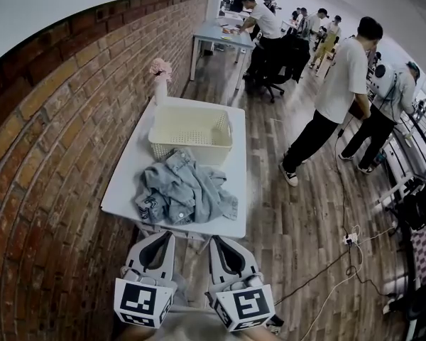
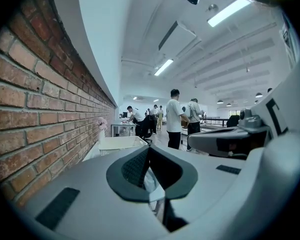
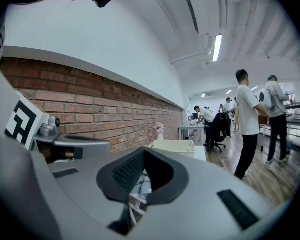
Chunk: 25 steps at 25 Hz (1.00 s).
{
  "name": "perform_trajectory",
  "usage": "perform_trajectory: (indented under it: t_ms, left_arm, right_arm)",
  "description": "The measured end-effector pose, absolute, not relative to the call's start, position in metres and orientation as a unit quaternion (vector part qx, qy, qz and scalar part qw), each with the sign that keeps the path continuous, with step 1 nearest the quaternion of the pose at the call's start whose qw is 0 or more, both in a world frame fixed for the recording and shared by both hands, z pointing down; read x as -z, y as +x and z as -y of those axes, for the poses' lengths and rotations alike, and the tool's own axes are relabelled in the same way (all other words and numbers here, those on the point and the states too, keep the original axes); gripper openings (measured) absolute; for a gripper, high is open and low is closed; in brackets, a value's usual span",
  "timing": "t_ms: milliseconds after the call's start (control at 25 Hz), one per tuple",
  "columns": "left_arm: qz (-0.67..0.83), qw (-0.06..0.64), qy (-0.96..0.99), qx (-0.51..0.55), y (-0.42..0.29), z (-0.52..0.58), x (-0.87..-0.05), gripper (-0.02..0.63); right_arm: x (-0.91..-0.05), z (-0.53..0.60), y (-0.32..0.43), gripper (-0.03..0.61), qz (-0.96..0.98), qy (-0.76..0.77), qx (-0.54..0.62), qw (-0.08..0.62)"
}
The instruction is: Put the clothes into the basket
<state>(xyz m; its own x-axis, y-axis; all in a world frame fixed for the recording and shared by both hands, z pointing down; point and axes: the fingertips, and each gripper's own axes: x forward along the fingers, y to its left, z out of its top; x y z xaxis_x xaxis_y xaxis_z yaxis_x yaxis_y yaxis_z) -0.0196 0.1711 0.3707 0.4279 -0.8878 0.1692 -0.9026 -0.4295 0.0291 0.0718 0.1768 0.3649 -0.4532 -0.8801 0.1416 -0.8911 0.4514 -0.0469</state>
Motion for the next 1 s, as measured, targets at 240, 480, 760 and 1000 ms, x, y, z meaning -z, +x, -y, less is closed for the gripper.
perform_trajectory:
  t_ms: [240, 480, 760, 1000]
  left_arm:
    - [0.529, 0.068, 0.843, -0.068, -0.026, -0.14, -0.378, 0.008]
    - [0.524, 0.078, 0.845, -0.075, -0.03, -0.103, -0.385, 0.008]
    - [0.513, 0.093, 0.849, -0.091, -0.039, -0.06, -0.388, 0.008]
    - [0.502, 0.111, 0.852, -0.104, -0.047, -0.027, -0.402, 0.008]
  right_arm:
    - [-0.371, -0.146, 0.067, 0.003, 0.848, 0.524, -0.063, 0.055]
    - [-0.376, -0.109, 0.064, 0.003, 0.844, 0.528, -0.069, 0.064]
    - [-0.38, -0.069, 0.062, 0.003, 0.833, 0.541, -0.085, 0.077]
    - [-0.393, -0.038, 0.055, 0.003, 0.829, 0.544, -0.098, 0.091]
